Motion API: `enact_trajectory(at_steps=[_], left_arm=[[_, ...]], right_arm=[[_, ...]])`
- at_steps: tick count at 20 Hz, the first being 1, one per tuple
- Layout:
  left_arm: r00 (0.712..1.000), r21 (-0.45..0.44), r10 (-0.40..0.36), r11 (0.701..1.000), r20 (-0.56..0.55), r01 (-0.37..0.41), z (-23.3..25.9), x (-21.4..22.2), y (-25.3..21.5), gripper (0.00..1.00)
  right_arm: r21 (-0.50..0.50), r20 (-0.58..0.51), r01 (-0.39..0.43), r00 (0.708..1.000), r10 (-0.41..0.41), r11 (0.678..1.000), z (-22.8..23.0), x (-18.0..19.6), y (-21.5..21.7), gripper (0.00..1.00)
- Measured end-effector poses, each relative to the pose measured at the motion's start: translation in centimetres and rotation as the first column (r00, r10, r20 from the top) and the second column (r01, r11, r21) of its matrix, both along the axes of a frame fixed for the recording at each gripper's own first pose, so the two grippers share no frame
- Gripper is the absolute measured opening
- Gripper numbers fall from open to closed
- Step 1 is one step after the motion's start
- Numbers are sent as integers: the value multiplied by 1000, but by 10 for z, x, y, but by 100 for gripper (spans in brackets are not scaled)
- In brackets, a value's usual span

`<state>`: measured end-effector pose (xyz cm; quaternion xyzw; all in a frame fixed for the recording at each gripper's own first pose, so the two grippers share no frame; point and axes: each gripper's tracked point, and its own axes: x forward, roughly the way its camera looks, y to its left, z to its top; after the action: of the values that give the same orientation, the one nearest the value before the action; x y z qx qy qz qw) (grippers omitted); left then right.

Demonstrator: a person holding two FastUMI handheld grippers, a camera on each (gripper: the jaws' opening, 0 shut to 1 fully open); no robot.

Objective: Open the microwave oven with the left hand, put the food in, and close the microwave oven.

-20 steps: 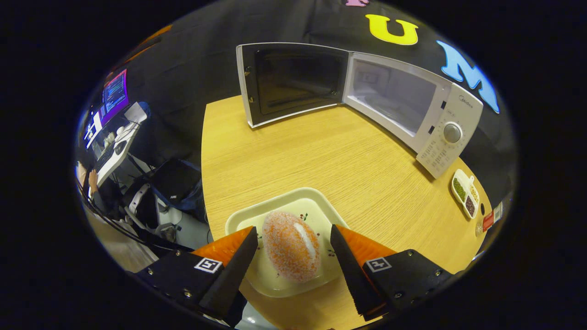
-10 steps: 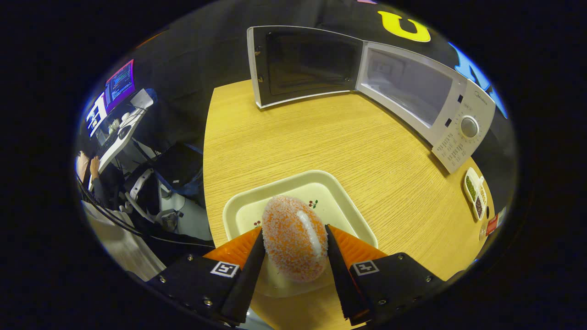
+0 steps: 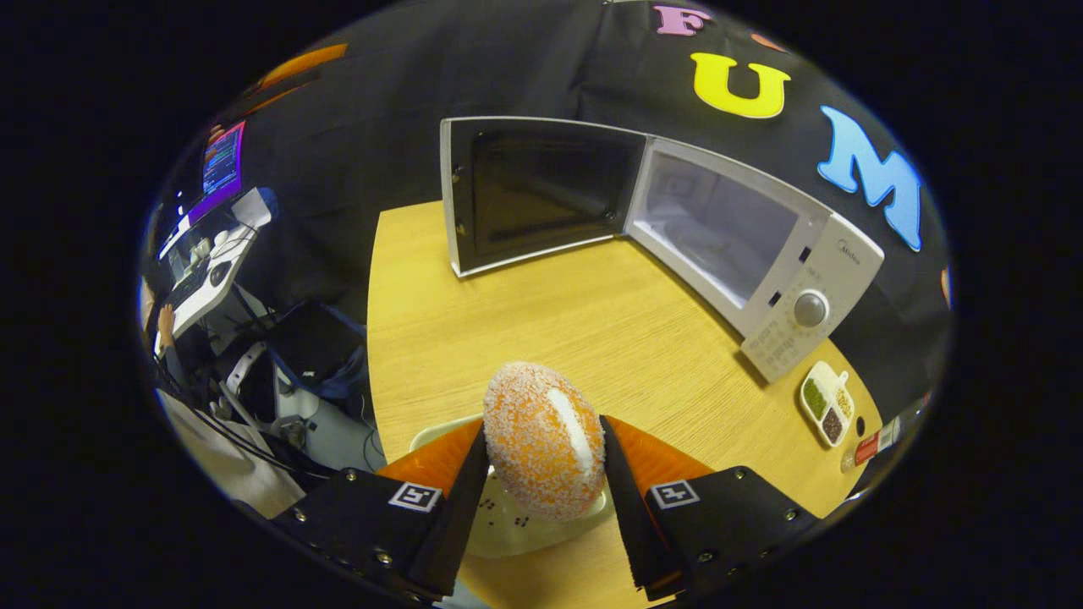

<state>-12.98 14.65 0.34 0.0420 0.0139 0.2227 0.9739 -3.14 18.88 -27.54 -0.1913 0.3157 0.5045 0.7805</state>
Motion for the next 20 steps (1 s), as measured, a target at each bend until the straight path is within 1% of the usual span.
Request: enact_trajectory(at_steps=[4,7,9,13,20], left_arm=[[1000,-9,-14,1000,18,14,-5,17,17,95],[1000,-13,-8,1000,25,8,-7,27,40,95],[1000,-18,-9,1000,27,9,-9,34,54,95],[1000,-22,11,1000,28,-10,-13,43,89,95],[998,-32,53,998,29,-52,-26,37,135,94]], right_arm=[[49,80,47,995,-51,998,40,38,21,75],[91,129,90,986,-101,992,65,69,40,75],[100,171,101,978,-117,990,73,90,51,75],[86,249,117,959,-135,989,83,129,72,75],[74,335,136,930,-153,988,89,176,106,75]])
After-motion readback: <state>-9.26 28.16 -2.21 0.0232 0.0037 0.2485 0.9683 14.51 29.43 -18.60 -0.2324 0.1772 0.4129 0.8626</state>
